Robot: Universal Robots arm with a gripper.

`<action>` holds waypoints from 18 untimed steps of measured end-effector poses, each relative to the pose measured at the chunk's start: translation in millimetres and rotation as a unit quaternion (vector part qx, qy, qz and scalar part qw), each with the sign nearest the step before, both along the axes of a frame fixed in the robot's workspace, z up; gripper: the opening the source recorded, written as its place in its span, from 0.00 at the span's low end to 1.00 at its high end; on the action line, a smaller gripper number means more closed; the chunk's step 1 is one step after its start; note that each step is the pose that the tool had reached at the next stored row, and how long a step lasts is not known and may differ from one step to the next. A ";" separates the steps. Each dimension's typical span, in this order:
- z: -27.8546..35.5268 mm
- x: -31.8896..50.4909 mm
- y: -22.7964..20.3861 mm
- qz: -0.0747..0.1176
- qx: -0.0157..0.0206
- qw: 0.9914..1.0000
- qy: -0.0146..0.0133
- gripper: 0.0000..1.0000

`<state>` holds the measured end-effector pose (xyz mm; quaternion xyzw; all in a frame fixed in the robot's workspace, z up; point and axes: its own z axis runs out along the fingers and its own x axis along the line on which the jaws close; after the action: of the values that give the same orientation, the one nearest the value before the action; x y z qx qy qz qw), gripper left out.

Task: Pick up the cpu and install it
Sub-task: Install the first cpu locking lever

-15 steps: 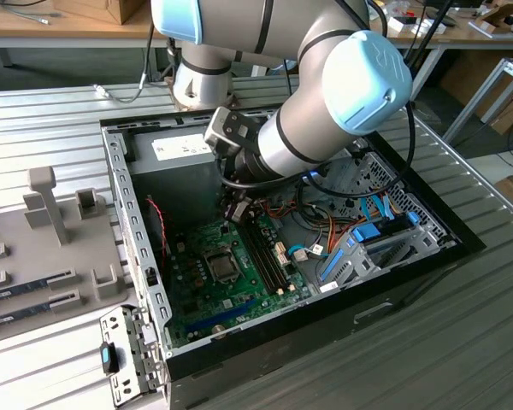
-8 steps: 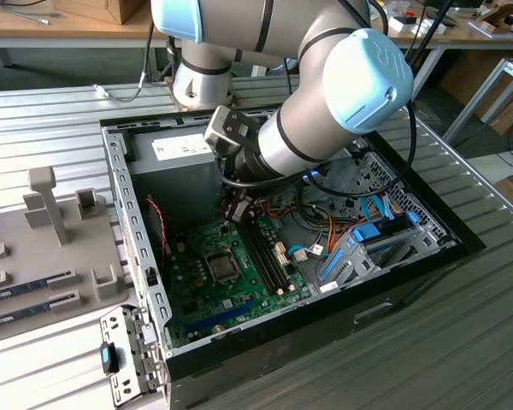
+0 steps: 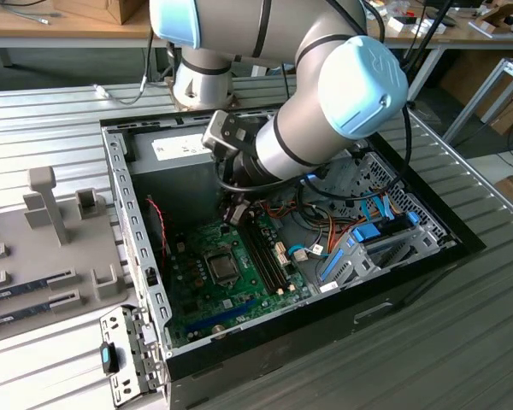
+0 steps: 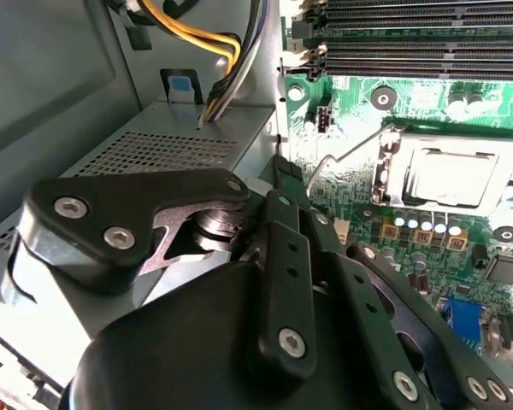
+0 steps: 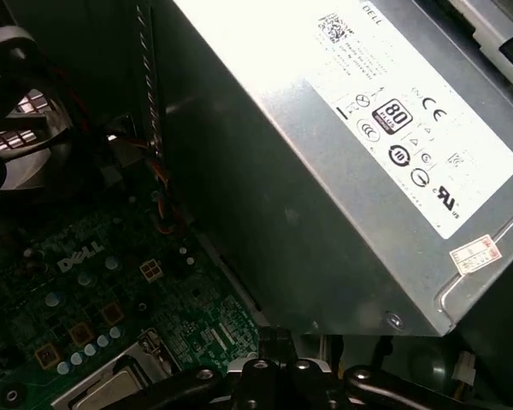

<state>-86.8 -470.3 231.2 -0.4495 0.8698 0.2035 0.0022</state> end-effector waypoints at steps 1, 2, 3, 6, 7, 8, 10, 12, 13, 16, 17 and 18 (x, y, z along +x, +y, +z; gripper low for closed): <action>0.1 -0.3 0.0 0.000 0.000 1.000 0.000 0.11; 0.1 -0.5 -0.2 0.000 0.000 1.000 0.000 0.11; 0.1 -0.6 -0.3 0.000 0.000 1.000 0.000 0.11; 4.5 -0.6 -0.4 0.000 -0.001 1.000 0.000 0.11; 6.0 -0.6 -0.4 0.000 -0.002 1.000 0.000 0.11; 7.4 -0.7 -0.3 0.000 -0.003 1.000 0.000 0.11; 8.5 -0.6 -0.4 0.000 -0.011 1.000 0.000 0.11; 8.6 -0.7 -0.5 0.000 -0.023 1.000 0.000 0.11; 8.7 -0.7 -0.5 0.000 -0.030 1.000 0.000 0.11; 9.0 -0.7 -0.5 0.000 -0.070 0.998 0.000 0.11; 9.4 -0.6 -0.4 0.000 -0.078 0.997 0.000 0.11; 11.3 -0.6 -0.5 0.000 -0.082 0.997 0.000 0.11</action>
<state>-87.4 -470.8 242.4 -0.4482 0.8836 0.1312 -0.0344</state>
